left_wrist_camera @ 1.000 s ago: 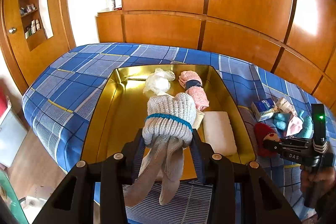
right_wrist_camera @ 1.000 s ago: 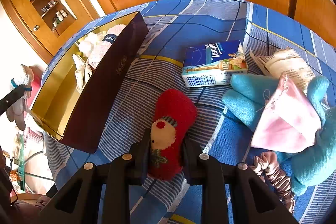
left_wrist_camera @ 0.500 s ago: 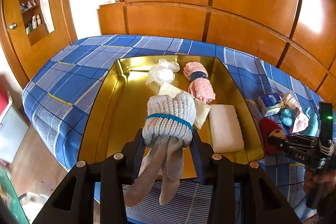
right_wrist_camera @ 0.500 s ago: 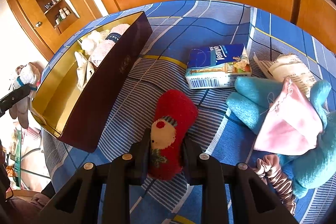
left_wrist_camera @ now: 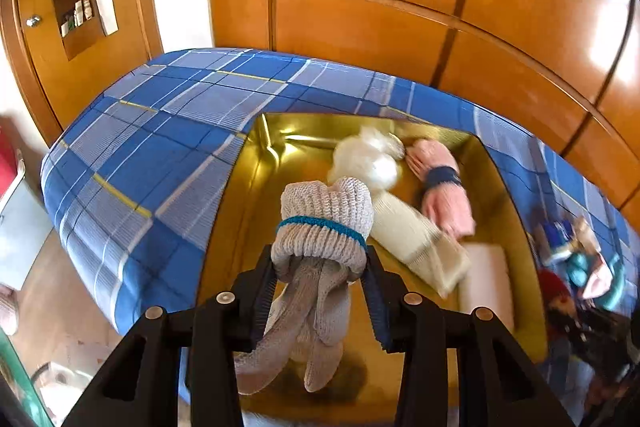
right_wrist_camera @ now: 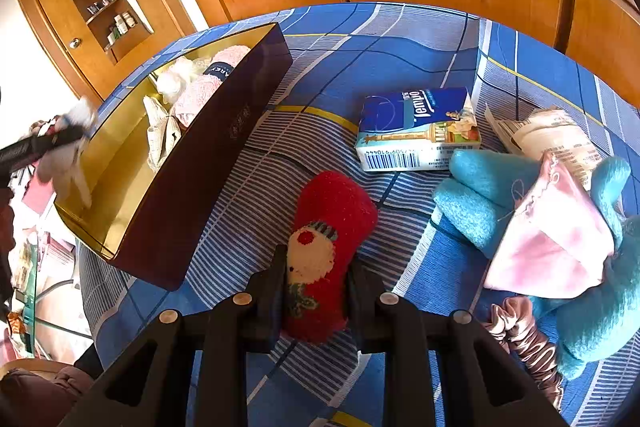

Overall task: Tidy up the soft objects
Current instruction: 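Lower the white socks into the gold tray and open the left gripper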

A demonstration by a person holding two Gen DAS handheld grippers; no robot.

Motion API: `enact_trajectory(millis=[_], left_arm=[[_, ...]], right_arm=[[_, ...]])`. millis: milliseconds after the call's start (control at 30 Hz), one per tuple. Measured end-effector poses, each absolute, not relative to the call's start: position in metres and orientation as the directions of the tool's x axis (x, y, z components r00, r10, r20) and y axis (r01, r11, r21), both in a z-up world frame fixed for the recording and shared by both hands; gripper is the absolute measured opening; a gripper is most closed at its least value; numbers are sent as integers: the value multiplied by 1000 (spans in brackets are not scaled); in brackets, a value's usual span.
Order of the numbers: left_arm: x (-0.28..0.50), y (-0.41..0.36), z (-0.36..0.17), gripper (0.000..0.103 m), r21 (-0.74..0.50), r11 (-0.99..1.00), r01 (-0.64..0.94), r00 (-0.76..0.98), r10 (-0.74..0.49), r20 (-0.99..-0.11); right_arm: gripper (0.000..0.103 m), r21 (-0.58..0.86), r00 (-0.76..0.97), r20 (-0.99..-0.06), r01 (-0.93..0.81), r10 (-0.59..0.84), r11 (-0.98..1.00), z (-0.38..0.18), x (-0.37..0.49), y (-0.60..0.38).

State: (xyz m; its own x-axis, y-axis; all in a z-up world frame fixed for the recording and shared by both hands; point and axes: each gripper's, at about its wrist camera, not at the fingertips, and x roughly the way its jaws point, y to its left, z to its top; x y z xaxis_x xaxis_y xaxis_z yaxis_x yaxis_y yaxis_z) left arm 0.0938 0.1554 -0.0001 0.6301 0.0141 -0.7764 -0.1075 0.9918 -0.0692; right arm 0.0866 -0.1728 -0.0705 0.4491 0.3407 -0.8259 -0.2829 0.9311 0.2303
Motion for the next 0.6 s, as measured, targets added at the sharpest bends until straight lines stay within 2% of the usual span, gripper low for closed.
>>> enact_trajectory(millis=[233,467,600], left_arm=[[150,170,-17,42,-78,989,-122,576,6,-817],[200,165,-32,44,5,994,-107,569,66,-820],[220,167,-44,47,6,994,-113,548,68,-834]], right_arm=[[25,243,449,-822,-278,349,929,-71,87,-174],[25,242,450,-822,-278,349,930,-71,86,-174],[25,242,450,-822,-278,348,930,-71,86,-174]])
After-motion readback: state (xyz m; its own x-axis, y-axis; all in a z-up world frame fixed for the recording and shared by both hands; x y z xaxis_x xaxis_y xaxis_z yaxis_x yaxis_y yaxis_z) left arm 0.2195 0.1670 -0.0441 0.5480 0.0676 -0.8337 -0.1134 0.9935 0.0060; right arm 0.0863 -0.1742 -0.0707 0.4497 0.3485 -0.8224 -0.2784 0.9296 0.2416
